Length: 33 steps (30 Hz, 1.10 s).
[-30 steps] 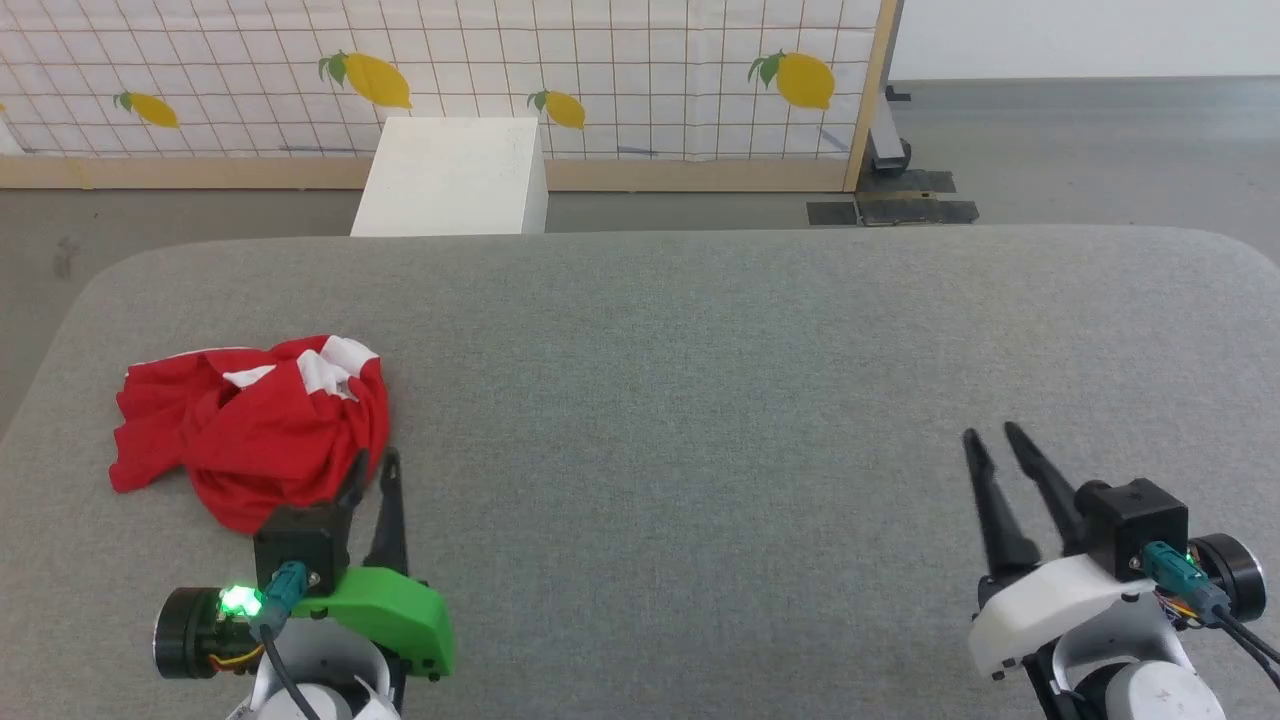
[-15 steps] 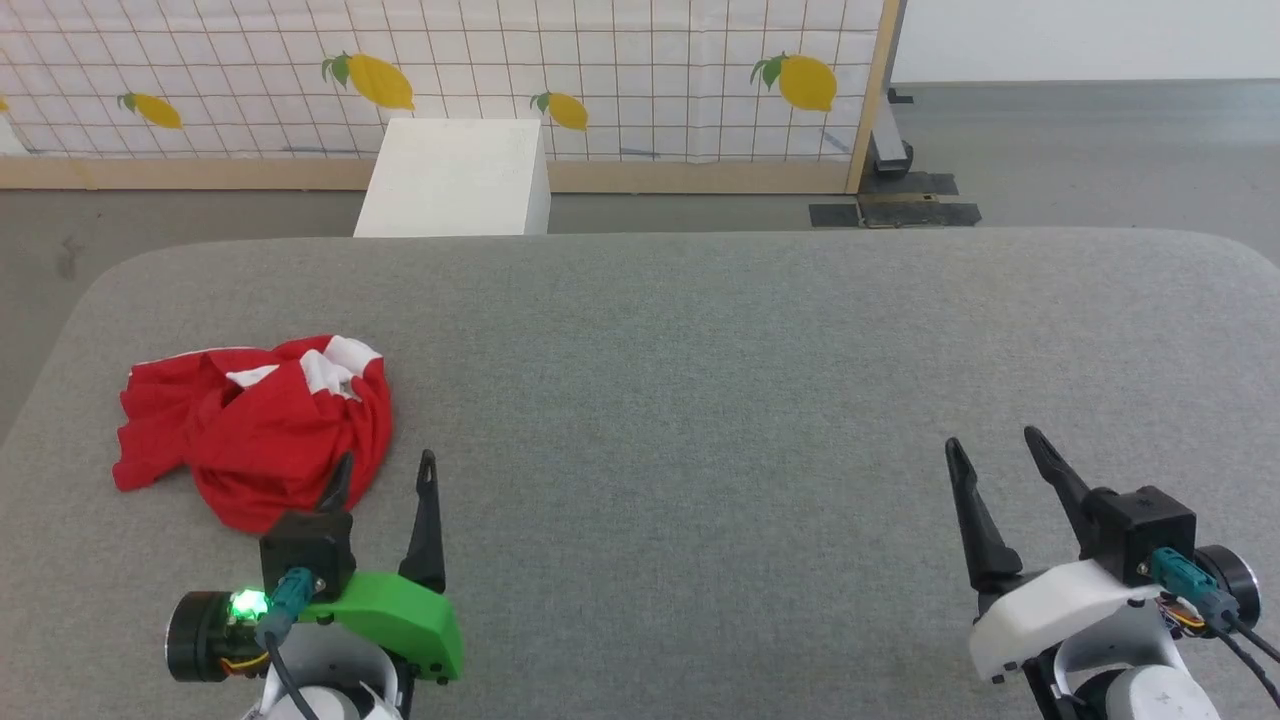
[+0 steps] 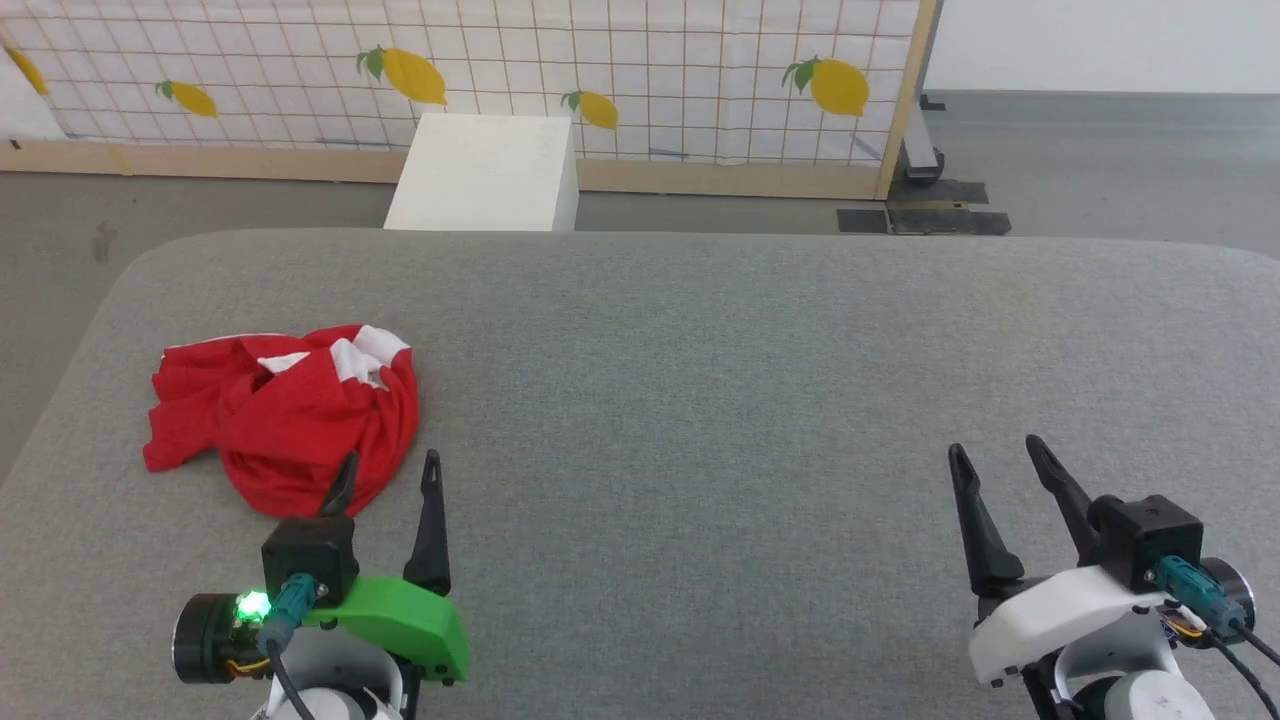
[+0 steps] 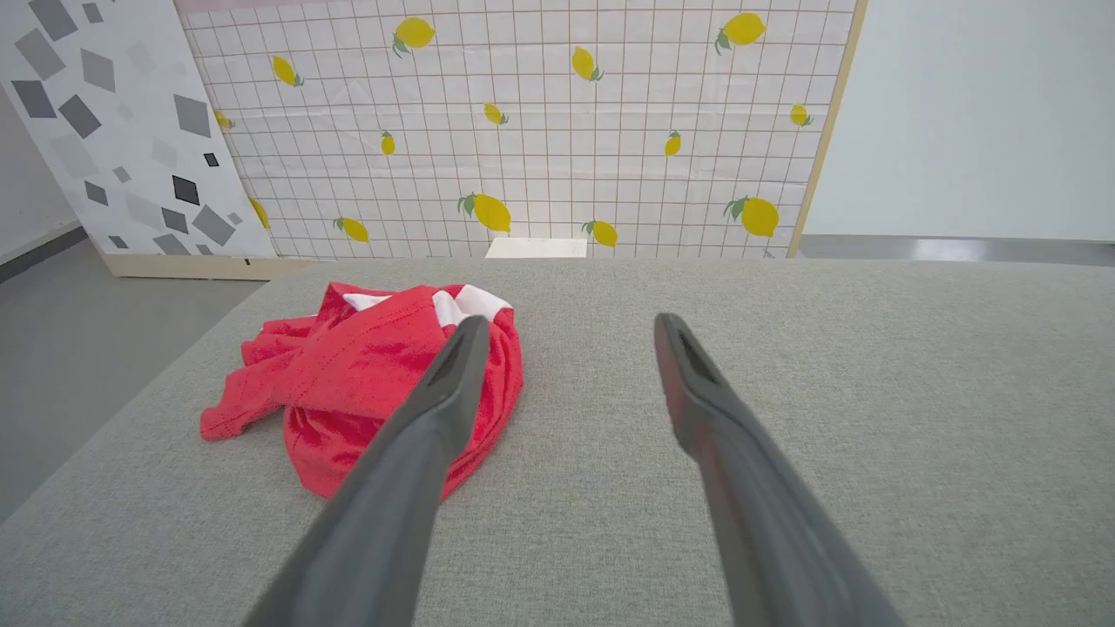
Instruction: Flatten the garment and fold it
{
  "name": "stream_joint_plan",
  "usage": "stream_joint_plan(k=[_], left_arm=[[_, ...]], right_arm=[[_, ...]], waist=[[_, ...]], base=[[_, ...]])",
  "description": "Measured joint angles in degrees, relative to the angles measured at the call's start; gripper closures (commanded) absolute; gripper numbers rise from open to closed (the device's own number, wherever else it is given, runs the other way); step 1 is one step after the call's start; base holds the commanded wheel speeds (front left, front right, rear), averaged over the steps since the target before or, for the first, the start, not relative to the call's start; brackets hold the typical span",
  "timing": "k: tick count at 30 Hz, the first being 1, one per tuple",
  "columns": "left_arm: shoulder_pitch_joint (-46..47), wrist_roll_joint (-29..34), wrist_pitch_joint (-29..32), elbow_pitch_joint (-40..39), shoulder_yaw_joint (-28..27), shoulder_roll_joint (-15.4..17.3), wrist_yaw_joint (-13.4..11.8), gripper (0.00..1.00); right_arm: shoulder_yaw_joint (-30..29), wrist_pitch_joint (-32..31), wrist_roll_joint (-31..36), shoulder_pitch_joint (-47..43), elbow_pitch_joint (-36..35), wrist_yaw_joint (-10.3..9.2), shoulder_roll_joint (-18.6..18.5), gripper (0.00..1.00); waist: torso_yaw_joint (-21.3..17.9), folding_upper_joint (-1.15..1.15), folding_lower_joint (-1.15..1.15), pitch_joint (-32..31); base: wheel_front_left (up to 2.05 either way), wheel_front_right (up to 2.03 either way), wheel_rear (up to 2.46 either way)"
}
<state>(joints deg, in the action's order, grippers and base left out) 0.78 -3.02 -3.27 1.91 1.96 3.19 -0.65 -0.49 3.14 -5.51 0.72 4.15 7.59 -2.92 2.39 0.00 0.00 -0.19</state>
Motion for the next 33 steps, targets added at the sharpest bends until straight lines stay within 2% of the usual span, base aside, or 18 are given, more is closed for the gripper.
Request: stream_joint_plan(k=[33], left_arm=[[-0.2,-3.2,-4.0,1.7,1.1,0.0,-1.7,0.0]], right_arm=[[0.2,4.0,-5.7,-0.8,4.9,0.0,0.0,0.0]], waist=[[9.1,0.0,0.0,0.3]], base=[[0.0,0.0,0.0]])
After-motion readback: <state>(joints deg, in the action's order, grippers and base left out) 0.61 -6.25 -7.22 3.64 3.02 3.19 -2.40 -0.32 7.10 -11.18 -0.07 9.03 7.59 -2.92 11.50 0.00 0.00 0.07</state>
